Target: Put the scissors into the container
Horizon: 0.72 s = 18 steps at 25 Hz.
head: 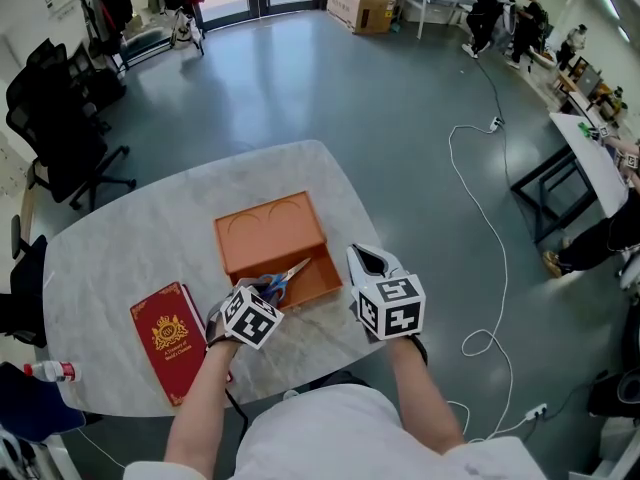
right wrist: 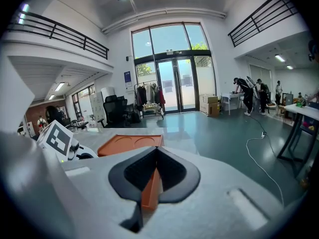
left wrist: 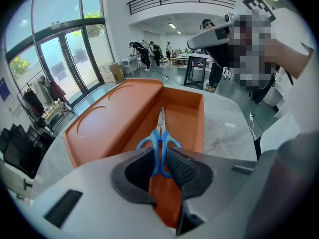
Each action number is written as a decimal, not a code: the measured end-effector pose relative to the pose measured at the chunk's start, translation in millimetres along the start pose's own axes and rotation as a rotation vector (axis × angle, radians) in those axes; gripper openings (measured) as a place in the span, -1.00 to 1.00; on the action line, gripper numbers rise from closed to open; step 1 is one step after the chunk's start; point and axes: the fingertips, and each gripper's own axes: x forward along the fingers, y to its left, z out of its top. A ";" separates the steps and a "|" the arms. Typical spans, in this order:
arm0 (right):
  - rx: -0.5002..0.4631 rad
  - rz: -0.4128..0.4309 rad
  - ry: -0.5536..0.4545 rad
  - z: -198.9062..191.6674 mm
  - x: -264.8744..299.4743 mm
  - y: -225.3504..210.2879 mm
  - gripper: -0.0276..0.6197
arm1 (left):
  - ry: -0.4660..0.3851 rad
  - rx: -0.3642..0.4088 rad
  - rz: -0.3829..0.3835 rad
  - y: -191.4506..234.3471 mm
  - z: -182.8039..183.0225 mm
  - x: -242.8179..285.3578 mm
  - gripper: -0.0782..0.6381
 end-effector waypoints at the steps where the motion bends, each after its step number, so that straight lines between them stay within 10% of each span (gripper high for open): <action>1: 0.001 0.000 0.002 0.1 1.1 -1.7 -0.90 | 0.011 -0.001 -0.001 0.3 0.0 1.3 -0.57; 18: 0.013 0.015 0.014 -0.6 16.7 -4.8 -0.90 | 0.096 -0.003 -0.032 1.8 -1.3 7.4 -0.56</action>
